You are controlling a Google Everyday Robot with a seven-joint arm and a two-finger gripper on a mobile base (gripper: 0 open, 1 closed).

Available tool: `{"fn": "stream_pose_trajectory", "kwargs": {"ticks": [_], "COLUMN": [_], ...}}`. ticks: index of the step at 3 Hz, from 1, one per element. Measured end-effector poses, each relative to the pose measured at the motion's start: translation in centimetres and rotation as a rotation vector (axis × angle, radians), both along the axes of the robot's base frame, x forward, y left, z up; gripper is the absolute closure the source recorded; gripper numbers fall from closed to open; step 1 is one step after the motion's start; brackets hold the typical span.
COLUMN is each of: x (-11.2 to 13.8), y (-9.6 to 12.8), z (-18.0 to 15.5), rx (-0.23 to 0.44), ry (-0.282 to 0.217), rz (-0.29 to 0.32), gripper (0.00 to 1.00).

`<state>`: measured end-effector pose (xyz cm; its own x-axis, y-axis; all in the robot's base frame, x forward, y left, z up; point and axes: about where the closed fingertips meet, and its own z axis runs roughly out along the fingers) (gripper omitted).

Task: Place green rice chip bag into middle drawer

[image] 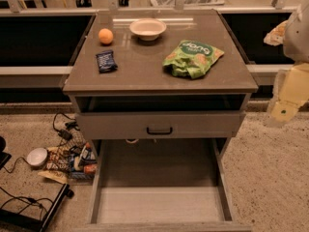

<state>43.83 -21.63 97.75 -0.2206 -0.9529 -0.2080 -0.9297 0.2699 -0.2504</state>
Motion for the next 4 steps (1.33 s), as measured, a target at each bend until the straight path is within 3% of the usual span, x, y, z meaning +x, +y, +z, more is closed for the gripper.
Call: {"fn": "stream_pose_trajectory", "kwargs": {"ticks": [1,2,4], "x": [0.0,0.4,7.9], "y": [0.0,-0.3,-0.5], "z": [0.0,-0.2,-0.8], "rx": [0.000,0.063,0.313], "ry": [0.000,-0.011,-0.074], "rz": [0.000,-0.032,-0.196], "gripper": [0.00,0.00,0.00]}}
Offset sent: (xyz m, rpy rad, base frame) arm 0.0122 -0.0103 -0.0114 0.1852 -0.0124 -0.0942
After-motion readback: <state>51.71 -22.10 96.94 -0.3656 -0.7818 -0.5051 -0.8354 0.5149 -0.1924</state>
